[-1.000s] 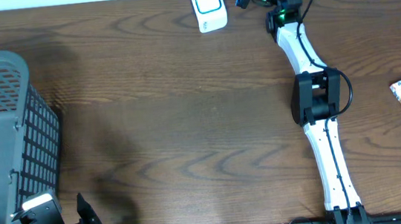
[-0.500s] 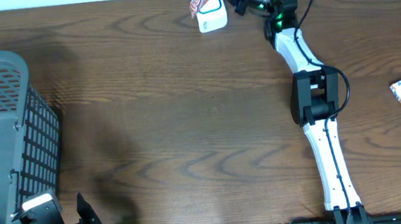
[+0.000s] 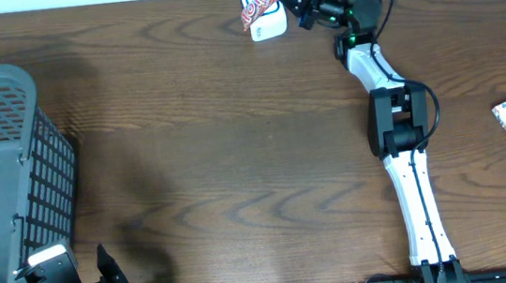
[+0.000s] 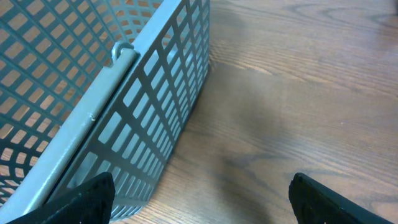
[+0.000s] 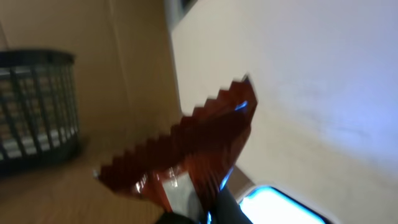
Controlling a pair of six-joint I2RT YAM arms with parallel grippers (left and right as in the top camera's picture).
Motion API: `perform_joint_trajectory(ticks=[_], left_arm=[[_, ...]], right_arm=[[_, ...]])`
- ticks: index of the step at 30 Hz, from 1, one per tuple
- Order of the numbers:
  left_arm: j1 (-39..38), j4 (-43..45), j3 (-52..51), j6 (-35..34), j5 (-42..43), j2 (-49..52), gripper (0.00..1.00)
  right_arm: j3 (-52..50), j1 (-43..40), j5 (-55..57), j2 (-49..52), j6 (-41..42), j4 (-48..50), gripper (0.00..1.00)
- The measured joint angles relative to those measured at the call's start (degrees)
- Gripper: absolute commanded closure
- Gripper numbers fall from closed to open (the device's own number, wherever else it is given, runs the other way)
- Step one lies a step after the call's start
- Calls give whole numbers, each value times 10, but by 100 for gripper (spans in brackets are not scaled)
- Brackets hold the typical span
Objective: Scan the item barcode
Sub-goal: 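Carry wafer bar to right table edge and release it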
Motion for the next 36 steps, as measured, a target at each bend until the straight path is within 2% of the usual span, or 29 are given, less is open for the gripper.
perform_joint_trajectory(ticks=[3, 6, 11, 15, 17, 21, 28, 31, 36], left_arm=[[0, 0, 0, 0, 0, 0, 10], [0, 0, 0, 0, 0, 0, 10], [0, 0, 0, 0, 0, 0, 10], [0, 0, 0, 0, 0, 0, 10], [0, 1, 0, 0, 0, 0, 10], [0, 0, 0, 0, 0, 0, 10], [0, 0, 0, 0, 0, 0, 10], [0, 0, 0, 0, 0, 0, 10], [0, 0, 0, 0, 0, 0, 10]], right_arm=[[10, -16, -3, 0, 95, 123, 99], [38, -39, -8, 0, 215, 162, 98], [106, -73, -35, 0, 371, 107, 98], [205, -80, -73, 0, 464, 5, 98], [248, -78, -87, 0, 486, -43, 98], [335, -76, -129, -15, 519, -238, 98], [346, -100, -160, -59, 528, -498, 98], [347, -120, -155, -59, 503, -603, 98], [346, -141, -136, -60, 459, -695, 98]])
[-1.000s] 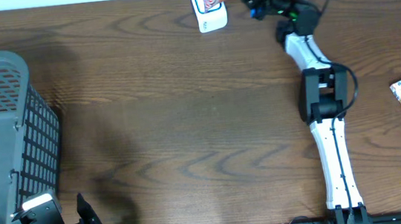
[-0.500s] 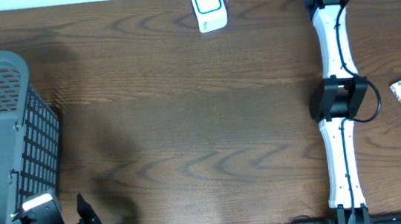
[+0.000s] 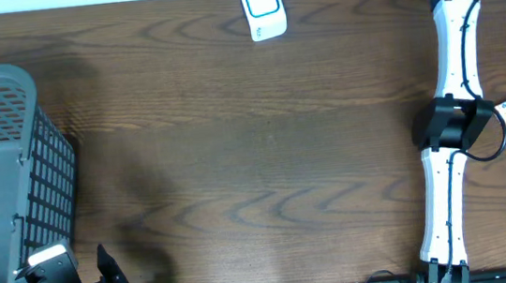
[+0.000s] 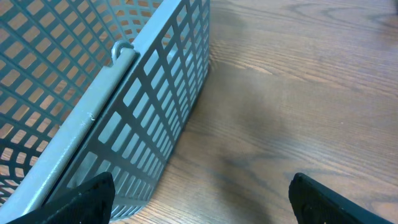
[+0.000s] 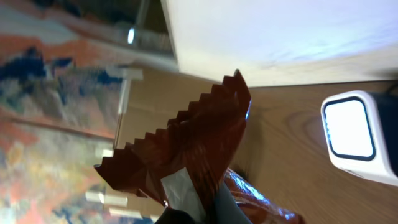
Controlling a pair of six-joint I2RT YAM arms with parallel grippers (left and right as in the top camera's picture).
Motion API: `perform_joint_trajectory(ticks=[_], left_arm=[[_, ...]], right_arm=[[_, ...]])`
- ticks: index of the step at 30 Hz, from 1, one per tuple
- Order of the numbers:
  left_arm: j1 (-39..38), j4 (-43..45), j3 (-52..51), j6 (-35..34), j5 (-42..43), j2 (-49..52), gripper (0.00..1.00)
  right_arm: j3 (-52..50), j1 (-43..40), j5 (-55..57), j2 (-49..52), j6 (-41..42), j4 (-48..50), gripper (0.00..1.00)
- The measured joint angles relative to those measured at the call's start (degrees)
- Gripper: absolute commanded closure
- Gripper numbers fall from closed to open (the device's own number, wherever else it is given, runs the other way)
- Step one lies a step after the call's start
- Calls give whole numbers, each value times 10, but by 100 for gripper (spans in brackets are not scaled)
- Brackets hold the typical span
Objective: Scan the item barcode
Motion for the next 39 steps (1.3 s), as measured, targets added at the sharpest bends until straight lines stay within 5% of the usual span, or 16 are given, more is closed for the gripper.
perform_joint_trajectory(ticks=[3, 6, 10, 13, 21, 36, 38, 39], left_arm=[[0, 0, 0, 0, 0, 0, 10], [0, 0, 0, 0, 0, 0, 10], [0, 0, 0, 0, 0, 0, 10], [0, 0, 0, 0, 0, 0, 10], [0, 0, 0, 0, 0, 0, 10], [0, 0, 0, 0, 0, 0, 10], [0, 0, 0, 0, 0, 0, 10], [0, 0, 0, 0, 0, 0, 10]], right_arm=[[2, -3, 21, -1, -39, -102, 98], [3, -4, 61, -1, -118, -303, 98], [2, -5, 214, -1, -290, -652, 98], [0, -6, 357, -1, -415, -778, 98], [0, -51, 535, -16, -606, -941, 99], [0, -231, 968, -152, -680, -975, 98], [-3, -251, 973, -152, -681, -968, 77], [-4, -260, 972, -152, -685, -964, 32]])
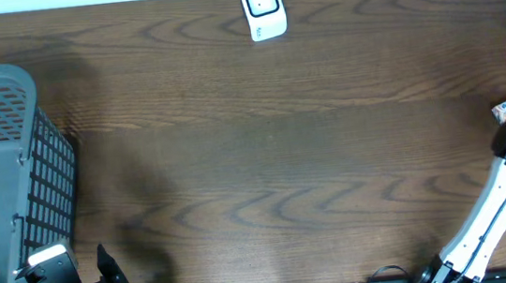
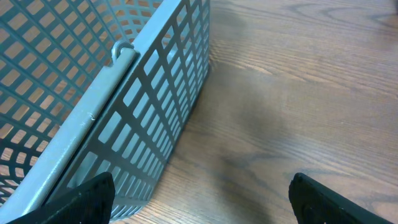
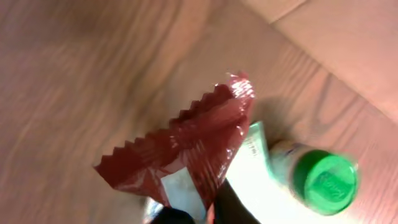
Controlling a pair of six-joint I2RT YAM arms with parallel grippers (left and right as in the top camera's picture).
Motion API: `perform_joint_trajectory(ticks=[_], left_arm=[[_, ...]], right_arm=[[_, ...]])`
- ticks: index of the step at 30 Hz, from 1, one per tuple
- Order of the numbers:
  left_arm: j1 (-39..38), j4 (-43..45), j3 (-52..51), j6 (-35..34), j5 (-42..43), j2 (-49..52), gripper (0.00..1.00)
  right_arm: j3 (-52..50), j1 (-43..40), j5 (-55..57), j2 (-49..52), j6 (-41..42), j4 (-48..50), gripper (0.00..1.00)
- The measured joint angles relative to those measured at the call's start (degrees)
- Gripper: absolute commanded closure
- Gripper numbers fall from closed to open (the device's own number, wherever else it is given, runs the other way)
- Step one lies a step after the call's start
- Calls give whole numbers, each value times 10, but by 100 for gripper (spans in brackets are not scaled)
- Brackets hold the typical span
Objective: Scan the item barcode
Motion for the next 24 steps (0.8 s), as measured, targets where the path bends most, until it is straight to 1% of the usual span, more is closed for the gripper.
perform_joint_trajectory(ticks=[1, 2, 5, 9, 15, 19, 24], left_arm=[[0, 0, 0, 0, 0, 0, 10], [0, 0, 0, 0, 0, 0, 10], [0, 0, 0, 0, 0, 0, 10], [0, 0, 0, 0, 0, 0, 10], [0, 0, 0, 0, 0, 0, 10], [0, 0, 0, 0, 0, 0, 10], [0, 0, 0, 0, 0, 0, 10]], right_arm=[[0, -10, -4, 0, -3, 4, 7], [0, -21, -10, 0, -3, 6, 1], [0, -51, -48, 0, -4, 9, 1], [0, -78, -130, 0, -15, 18, 1], [-3, -73, -256, -21, -18, 18, 1], [-7, -59, -327, -102, -34, 19, 1], [-6, -37, -450, -275, -83, 14, 1]])
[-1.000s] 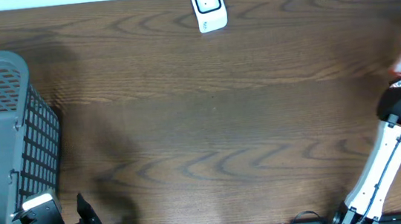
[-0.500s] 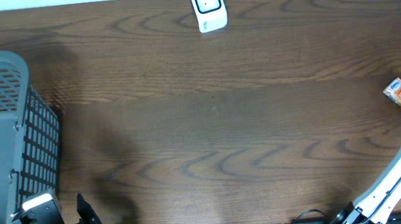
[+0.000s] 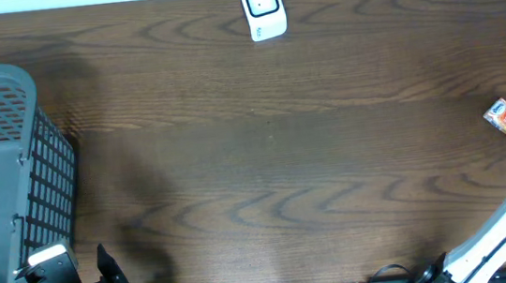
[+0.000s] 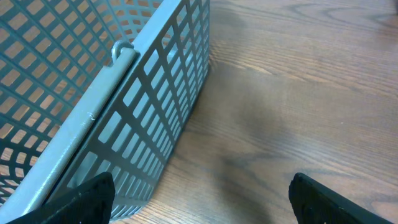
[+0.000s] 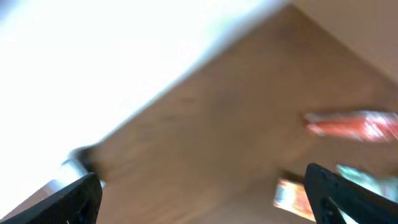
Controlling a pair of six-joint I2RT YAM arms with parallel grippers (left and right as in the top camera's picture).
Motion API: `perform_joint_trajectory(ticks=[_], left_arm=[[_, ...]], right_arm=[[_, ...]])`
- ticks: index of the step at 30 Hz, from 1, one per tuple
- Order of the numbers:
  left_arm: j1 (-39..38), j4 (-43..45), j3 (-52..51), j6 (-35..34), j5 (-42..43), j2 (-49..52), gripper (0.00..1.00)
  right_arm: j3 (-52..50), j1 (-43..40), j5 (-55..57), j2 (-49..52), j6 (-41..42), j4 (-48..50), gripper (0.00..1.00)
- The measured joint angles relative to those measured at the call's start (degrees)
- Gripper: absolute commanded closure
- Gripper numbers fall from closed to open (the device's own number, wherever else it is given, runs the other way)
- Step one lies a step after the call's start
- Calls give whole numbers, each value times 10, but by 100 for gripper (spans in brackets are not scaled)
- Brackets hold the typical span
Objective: Scan the item barcode
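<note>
The white barcode scanner [image 3: 261, 7] stands at the table's back edge. A red snack wrapper lies at the far right edge, blurred in the right wrist view [image 5: 354, 124]. My right gripper [image 5: 211, 199] is open and holds nothing, with the wrapper lying beyond its right finger [image 5: 348, 196]. Only the right arm shows from overhead, at the right edge. My left gripper [image 4: 202, 199] is open and holds nothing, beside the basket at the front left.
A grey mesh basket fills the left side, and its wall [image 4: 143, 106] is close to my left fingers. An orange packet [image 3: 505, 117] lies near the right edge, also seen by the right wrist [image 5: 292, 196]. A pale packet lies just behind the right arm.
My right gripper was shut on the red wrapper over the items at the right edge. It is now open, and the wrapper lies on the table there. The left arm has not moved.
My right gripper first held the red wrapper against the scanner at the back. Then it held the wrapper farther right along the back edge. Later it held it over the packets at the right edge, where the wrapper now lies released.
</note>
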Motion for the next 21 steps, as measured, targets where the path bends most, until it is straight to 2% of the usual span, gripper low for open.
perform_joint_trajectory(ticks=[7, 21], left_arm=[[0, 0, 0, 0, 0, 0, 10], [0, 0, 0, 0, 0, 0, 10]], right_arm=[[12, 40, -103, -235, -30, -24, 1], [9, 52, -115, -561, -57, -26, 1]])
